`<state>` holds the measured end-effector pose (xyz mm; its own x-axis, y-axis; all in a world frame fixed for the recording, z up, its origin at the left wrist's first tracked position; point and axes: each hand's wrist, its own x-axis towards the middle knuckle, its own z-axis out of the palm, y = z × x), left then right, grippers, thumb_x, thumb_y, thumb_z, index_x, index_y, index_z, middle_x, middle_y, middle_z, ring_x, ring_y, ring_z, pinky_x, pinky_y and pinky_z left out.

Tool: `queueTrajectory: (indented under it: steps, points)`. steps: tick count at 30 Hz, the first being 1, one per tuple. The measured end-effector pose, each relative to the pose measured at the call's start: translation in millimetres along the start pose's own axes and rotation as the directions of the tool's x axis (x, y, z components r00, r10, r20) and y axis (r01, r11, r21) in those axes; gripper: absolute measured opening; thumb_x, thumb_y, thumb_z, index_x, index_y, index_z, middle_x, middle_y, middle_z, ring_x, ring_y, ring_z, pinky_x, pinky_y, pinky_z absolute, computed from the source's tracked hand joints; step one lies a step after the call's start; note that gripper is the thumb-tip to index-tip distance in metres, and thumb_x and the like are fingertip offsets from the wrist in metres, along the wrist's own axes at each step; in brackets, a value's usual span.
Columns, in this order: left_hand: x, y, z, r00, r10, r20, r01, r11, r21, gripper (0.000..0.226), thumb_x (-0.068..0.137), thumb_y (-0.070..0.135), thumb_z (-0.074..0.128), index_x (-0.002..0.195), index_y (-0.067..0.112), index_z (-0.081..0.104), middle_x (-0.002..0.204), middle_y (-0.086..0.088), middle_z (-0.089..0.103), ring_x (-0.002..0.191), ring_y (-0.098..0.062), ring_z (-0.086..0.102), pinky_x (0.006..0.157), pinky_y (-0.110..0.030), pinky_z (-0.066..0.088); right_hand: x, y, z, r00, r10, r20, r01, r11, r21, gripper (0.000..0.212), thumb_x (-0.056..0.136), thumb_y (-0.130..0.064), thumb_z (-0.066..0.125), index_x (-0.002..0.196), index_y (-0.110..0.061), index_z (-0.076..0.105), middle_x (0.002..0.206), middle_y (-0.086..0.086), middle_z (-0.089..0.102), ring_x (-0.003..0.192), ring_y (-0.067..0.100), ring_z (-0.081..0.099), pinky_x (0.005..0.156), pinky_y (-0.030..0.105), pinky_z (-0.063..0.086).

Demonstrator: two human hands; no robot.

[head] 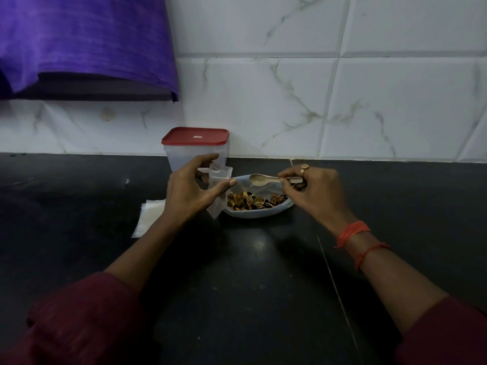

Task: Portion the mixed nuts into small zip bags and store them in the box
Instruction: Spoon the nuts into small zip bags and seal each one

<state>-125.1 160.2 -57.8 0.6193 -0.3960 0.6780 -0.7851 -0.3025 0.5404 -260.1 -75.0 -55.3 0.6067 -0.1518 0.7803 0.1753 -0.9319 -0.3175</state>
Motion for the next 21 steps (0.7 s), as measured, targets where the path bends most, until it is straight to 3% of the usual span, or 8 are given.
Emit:
queueTrajectory:
  steps: [5, 10, 13, 17, 21]
  points:
    - [0.1, -0.8, -0.1, 0.995, -0.056, 0.078, 0.056, 0.998, -0.007, 0.084, 0.066, 0.057, 0.077, 0.138, 0.019, 0.054, 0.121, 0.001, 0.065, 0.087, 0.011, 0.057, 0.07, -0.006, 0.048, 2.4, 3.9, -7.1, 0.998, -0.036, -0.048, 0.033, 0.997, -0.063, 0.011, 0.078, -0.018, 0.075, 0.087, -0.02, 0.078, 0.077, -0.005, 0.075, 0.063, 0.009, 0.068, 0.063, 0.028, 0.059]
    - [1.7, -2.2, -0.4, 0.978, -0.118, 0.175, 0.119, 0.993, 0.004, 0.093, 0.059, 0.057, 0.081, 0.139, 0.018, 0.053, 0.111, 0.011, 0.059, 0.087, 0.008, 0.057, 0.066, -0.001, 0.047, 3.3, 13.7, -11.6, 0.999, -0.048, 0.02, 0.051, 0.987, -0.153, 0.01, 0.075, -0.017, 0.075, 0.085, -0.019, 0.075, 0.077, -0.002, 0.073, 0.065, 0.015, 0.068, 0.064, 0.028, 0.057]
    - [3.0, -5.9, 0.1, 0.942, -0.204, 0.266, 0.203, 0.979, 0.031, 0.087, 0.061, 0.047, 0.086, 0.137, 0.018, 0.055, 0.118, 0.005, 0.062, 0.088, 0.001, 0.058, 0.067, -0.009, 0.047, 2.6, 13.9, -12.3, 0.99, -0.115, 0.084, 0.128, 0.976, -0.179, 0.014, 0.073, -0.01, 0.08, 0.085, -0.015, 0.076, 0.077, 0.0, 0.073, 0.063, 0.015, 0.067, 0.069, 0.018, 0.048]
    - [5.5, -10.8, -0.3, 0.905, -0.282, 0.318, 0.291, 0.957, 0.018, 0.074, 0.064, 0.037, 0.087, 0.129, 0.016, 0.06, 0.12, -0.001, 0.065, 0.103, -0.014, 0.06, 0.076, -0.02, 0.05, 5.4, 15.5, -13.4, 0.982, -0.085, 0.168, 0.106, 0.987, -0.12, 0.017, 0.076, -0.012, 0.081, 0.093, -0.015, 0.079, 0.078, 0.0, 0.076, 0.067, 0.013, 0.07, 0.071, 0.025, 0.057]
    - [7.8, -11.8, -9.3, 0.838, -0.325, 0.438, 0.399, 0.913, -0.087, 0.06, 0.071, 0.026, 0.085, 0.126, 0.019, 0.062, 0.121, 0.006, 0.063, 0.111, -0.012, 0.059, 0.093, -0.03, 0.05, 5.3, 19.2, -11.6, 0.981, -0.033, 0.19, 0.053, 0.994, -0.1, 0.02, 0.083, -0.019, 0.079, 0.102, -0.017, 0.079, 0.089, 0.001, 0.078, 0.077, 0.013, 0.072, 0.077, 0.021, 0.053]
